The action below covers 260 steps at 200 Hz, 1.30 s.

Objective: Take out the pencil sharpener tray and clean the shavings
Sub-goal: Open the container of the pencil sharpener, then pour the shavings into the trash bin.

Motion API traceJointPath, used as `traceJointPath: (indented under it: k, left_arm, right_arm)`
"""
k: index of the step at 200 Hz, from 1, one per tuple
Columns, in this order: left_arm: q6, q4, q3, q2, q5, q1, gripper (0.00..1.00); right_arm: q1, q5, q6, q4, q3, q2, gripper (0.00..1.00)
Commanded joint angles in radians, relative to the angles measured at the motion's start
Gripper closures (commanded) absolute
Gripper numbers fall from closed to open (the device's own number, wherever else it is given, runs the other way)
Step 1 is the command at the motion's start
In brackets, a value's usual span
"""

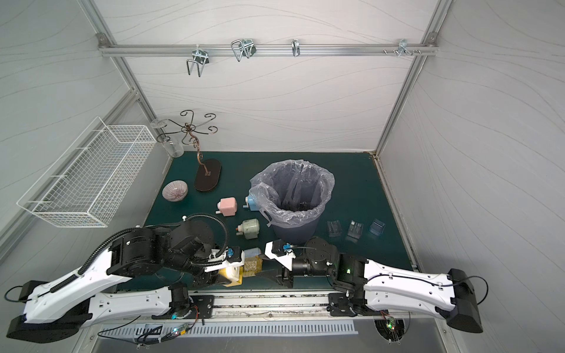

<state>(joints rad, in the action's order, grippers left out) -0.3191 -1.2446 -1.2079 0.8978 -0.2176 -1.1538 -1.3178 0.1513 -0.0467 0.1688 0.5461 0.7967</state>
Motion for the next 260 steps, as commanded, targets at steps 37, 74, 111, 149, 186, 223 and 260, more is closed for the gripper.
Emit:
traceJointPath:
  k: [37, 74, 111, 149, 186, 223, 260]
  left_arm:
    - [-0.028, -0.052, -0.030, -0.033, 0.026, -0.007, 1.00]
    - [-0.139, -0.145, -0.106, 0.006, 0.106, 0.084, 1.00]
    - [-0.385, -0.255, -0.200, 0.125, -0.009, 0.391, 1.00]
    - [-0.575, -0.240, -0.149, 0.275, -0.064, 0.645, 1.00]
    - [-0.632, -0.086, -0.043, 0.375, -0.025, 0.743, 1.00]
    - [-0.661, 0.030, -0.007, 0.437, -0.017, 0.776, 1.00]
    - [-0.682, 0.101, 0.019, 0.473, -0.007, 0.792, 1.00]
  right_arm:
    - [0.013, -0.134, 0.009, -0.076, 0.017, -0.088, 1.00]
    - [0.013, -0.207, 0.048, -0.175, 0.123, -0.122, 1.00]
    - [0.041, -0.301, 0.029, -0.315, 0.309, -0.076, 1.00]
    - [0.225, -0.314, -0.209, -0.613, 0.627, 0.057, 1.00]
    - [0.587, -0.013, -0.517, -0.969, 0.972, 0.235, 1.00]
    - [0.956, 0.508, -0.863, -0.976, 1.012, 0.317, 1.00]
    - [0.988, 0.784, -1.299, -0.786, 0.906, 0.390, 1.00]
